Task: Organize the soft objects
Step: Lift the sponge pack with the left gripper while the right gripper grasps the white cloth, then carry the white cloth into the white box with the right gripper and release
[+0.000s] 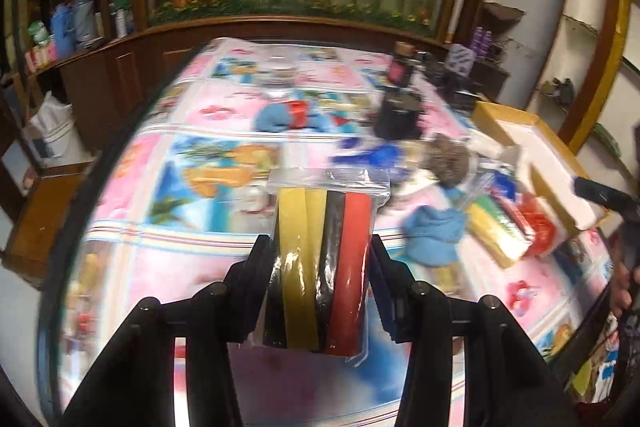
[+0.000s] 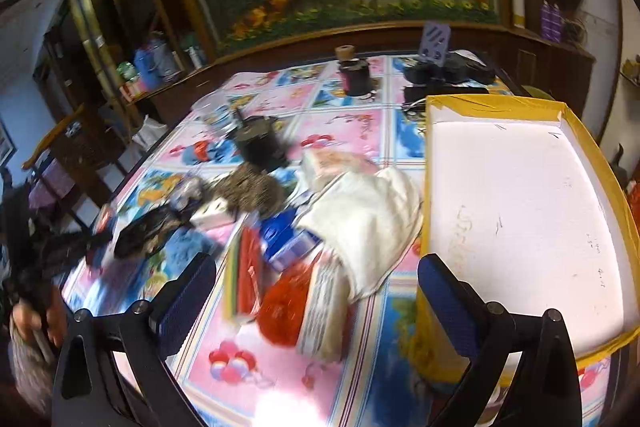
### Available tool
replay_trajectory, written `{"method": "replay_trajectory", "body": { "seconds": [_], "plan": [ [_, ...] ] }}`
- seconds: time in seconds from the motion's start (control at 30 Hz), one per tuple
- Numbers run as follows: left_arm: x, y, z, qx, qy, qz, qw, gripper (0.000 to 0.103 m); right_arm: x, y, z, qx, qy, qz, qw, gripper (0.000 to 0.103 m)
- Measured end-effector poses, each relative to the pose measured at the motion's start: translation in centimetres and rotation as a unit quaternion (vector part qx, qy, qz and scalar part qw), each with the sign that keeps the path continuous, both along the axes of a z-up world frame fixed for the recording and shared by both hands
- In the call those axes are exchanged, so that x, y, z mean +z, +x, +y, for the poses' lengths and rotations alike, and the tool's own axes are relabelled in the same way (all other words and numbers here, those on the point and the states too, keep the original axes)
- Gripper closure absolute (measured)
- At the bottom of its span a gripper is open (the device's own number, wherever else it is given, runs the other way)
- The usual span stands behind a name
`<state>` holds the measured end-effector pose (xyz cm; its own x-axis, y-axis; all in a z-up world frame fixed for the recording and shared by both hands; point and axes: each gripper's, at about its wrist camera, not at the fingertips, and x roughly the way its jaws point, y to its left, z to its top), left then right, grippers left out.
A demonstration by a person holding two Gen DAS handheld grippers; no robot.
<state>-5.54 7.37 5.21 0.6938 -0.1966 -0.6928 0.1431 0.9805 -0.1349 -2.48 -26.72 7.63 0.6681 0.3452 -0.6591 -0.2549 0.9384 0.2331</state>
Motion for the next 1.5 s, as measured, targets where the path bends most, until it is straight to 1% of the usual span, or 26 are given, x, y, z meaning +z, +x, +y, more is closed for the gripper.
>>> {"method": "replay_trajectory", "body": {
  "seconds": [0.03,0.1,0.13,0.17,0.27,0.3,0.37,0.4,0.5,0.53,0.57,0.6,0.63,0.7,0.8,0.87,0.93,1.0,1.1,1.17,1.3,1.37,1.4,1.43,1.47,1.5],
  "plan": [
    [-0.2,0.2,-1.4,-0.017,-0.008,0.000,0.9998,0.057,0.0,0.6,-0.1,-0.006,-0.003,0.002,1.000,0.003],
    [-0.7,0.4,-3.6,-0.037,-0.009,-0.001,0.9993,0.057,0.0,2.3,0.0,-0.012,-0.028,0.010,0.999,0.015],
    [-1.1,0.5,-4.7,-0.050,-0.011,0.004,0.9987,0.057,-0.1,3.2,0.0,-0.008,-0.035,0.016,0.999,0.031],
    [-1.4,0.6,-5.4,-0.059,-0.011,0.006,0.9982,0.057,-0.3,4.1,0.0,-0.002,-0.043,0.026,0.999,0.037],
    [-2.3,0.8,-6.9,-0.075,-0.010,0.012,0.9971,0.057,-0.9,6.1,0.7,0.022,-0.083,0.039,0.995,0.037],
    [-2.5,0.9,-7.2,-0.076,-0.002,0.015,0.9970,0.057,-1.2,6.4,1.0,0.027,-0.096,0.039,0.994,0.037],
    [-2.2,0.6,-7.1,-0.078,-0.003,0.001,0.9970,0.057,-1.7,7.1,1.8,0.034,-0.126,0.037,0.991,0.037],
    [-2.3,0.4,-7.0,-0.080,-0.006,0.001,0.9968,0.057,-1.9,7.4,1.9,0.033,-0.132,0.037,0.990,0.037],
    [-2.5,0.5,-6.9,-0.080,-0.001,0.004,0.9968,0.057,-3.2,8.5,2.6,0.045,-0.142,0.059,0.987,0.039],
    [-2.5,0.5,-7.0,-0.081,-0.002,0.005,0.9967,0.057,-3.5,8.6,2.8,0.048,-0.144,0.057,0.987,0.057],
    [-2.5,0.5,-6.9,-0.083,-0.001,0.005,0.9966,0.057,-3.7,8.6,2.9,0.052,-0.143,0.058,0.987,0.089],
    [-2.5,0.5,-6.9,-0.082,-0.001,0.004,0.9966,0.057,-3.8,8.6,2.8,0.049,-0.143,0.060,0.987,0.096],
    [-2.5,0.5,-6.9,-0.082,-0.002,0.003,0.9967,0.057,-3.7,8.4,2.7,0.045,-0.137,0.057,0.988,0.097],
    [-2.5,0.6,-6.8,-0.082,-0.007,0.004,0.9966,0.057,-2.7,7.3,2.2,0.041,-0.114,0.034,0.992,0.098],
    [-2.5,0.5,-6.6,-0.082,-0.013,0.003,0.9966,0.057,-0.5,5.1,1.6,0.031,-0.085,-0.001,0.996,0.097],
    [-2.5,0.5,-6.5,-0.082,-0.015,0.004,0.9965,0.057,1.5,2.9,1.4,0.055,-0.046,-0.033,0.997,0.097],
    [-2.5,0.5,-6.5,-0.080,-0.016,0.002,0.9967,0.057,2.8,0.6,2.0,0.081,-0.032,-0.054,0.995,0.097],
    [-2.5,0.5,-6.4,-0.080,-0.019,0.002,0.9966,0.057,3.5,-2.1,3.1,0.133,-0.016,-0.069,0.989,0.097],
    [-2.5,0.5,-6.3,-0.078,-0.021,0.002,0.9967,0.057,2.7,-5.1,5.5,0.190,-0.041,-0.065,0.979,0.097],
    [-2.5,0.5,-6.3,-0.078,-0.020,0.001,0.9968,0.057,0.9,-6.7,7.7,0.219,-0.075,-0.049,0.972,0.097],
    [-2.5,0.5,-6.2,-0.076,-0.019,-0.001,0.9970,0.057,-3.5,-8.0,10.7,0.256,-0.123,-0.005,0.959,0.096],
    [-2.4,0.4,-6.0,-0.075,-0.021,-0.003,0.9970,0.057,-4.1,-8.5,11.0,0.260,-0.132,-0.007,0.956,0.095],
    [-2.4,0.3,-5.9,-0.075,-0.022,-0.004,0.9969,0.057,-3.8,-8.7,10.9,0.259,-0.130,-0.013,0.957,0.092],
    [-2.4,0.3,-5.9,-0.075,-0.024,-0.004,0.9969,0.057,-3.4,-9.0,10.6,0.256,-0.130,-0.023,0.958,0.081],
    [-2.4,0.4,-5.9,-0.075,-0.026,-0.003,0.9968,0.057,-3.0,-9.2,10.3,0.253,-0.132,-0.031,0.958,0.056],
    [-2.4,0.4,-5.9,-0.076,-0.027,-0.002,0.9968,0.057,-2.5,-9.3,10.0,0.250,-0.134,-0.042,0.958,0.040]
  ]
}}
